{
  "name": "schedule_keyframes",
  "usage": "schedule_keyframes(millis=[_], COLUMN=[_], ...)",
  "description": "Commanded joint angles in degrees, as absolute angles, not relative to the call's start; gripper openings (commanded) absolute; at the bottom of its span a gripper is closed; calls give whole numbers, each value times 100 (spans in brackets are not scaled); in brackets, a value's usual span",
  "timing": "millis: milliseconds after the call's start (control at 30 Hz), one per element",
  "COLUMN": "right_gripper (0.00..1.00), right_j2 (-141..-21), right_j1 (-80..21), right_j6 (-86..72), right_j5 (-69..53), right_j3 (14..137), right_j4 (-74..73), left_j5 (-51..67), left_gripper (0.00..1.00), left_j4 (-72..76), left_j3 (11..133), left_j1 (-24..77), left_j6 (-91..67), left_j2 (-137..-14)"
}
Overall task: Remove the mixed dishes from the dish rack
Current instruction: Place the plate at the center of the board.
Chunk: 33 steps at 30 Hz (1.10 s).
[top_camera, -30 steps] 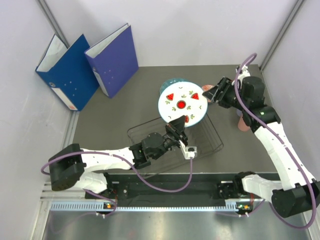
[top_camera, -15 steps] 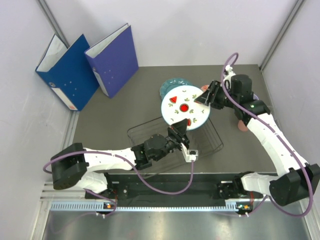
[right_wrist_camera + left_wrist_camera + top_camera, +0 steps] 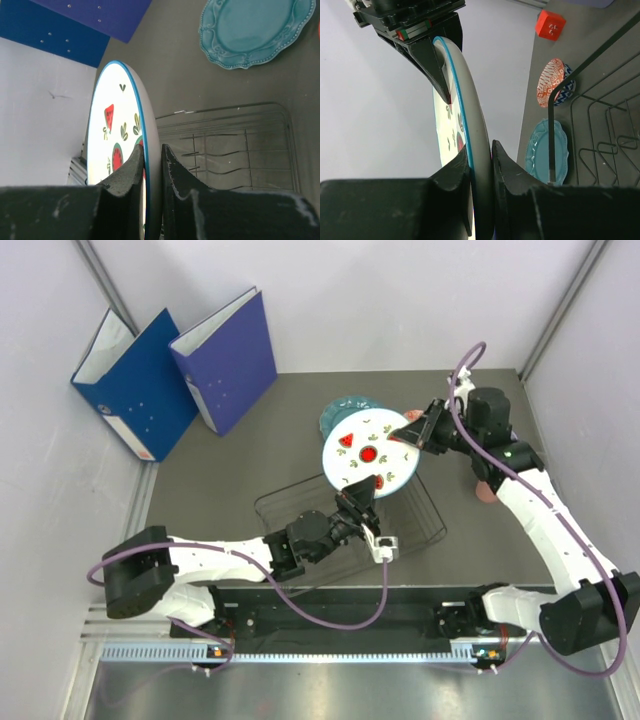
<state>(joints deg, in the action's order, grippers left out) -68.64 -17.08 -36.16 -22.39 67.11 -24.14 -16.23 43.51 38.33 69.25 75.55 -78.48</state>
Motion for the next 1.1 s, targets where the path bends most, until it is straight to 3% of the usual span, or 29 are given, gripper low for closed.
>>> schedule_keyframes(millis=[0, 167, 333, 467, 567, 667, 767, 1067], right_gripper=[0, 0, 1, 37, 47, 47, 38, 46], right_j2=[-6583, -6504, -6486, -6486, -6460, -6381, -6346, -6469], right_j1=[-1846, -1837, -1837, -1846, -1837, -1828, -1819, -1652], right_j6=[-3234, -3515, -3358, -3059, -2778, -2628, -2610, -2979], right_j5=[-2732, -3532, -3595, -3332, -3130, -3041, -3015, -2900], right_j3=[6513, 6425, 6635, 6864, 7048, 7093, 7031, 7022], right_j4=[-2365, -2057, -2363, -3039, -3523, -3770, -3797, -3384], left_j5=[-1951, -2030, -1916, -1881, -1828, -1811, -1784, -1705], left_gripper=[0, 0, 0, 0, 0, 0, 0, 0], left_j4=[5702, 5818, 5792, 5783, 5704, 5695, 5739, 5687], left_j3=[4192, 4219, 4184, 4184, 4157, 4122, 4087, 4043], left_j1=[6908, 6829, 6768, 6724, 6724, 6724, 6724, 6750], left_j6=[7805, 7805, 7691, 7752, 7796, 7805, 7796, 7813], left_j2=[-7892, -7980, -7867, -7840, -7787, -7770, -7778, -7691])
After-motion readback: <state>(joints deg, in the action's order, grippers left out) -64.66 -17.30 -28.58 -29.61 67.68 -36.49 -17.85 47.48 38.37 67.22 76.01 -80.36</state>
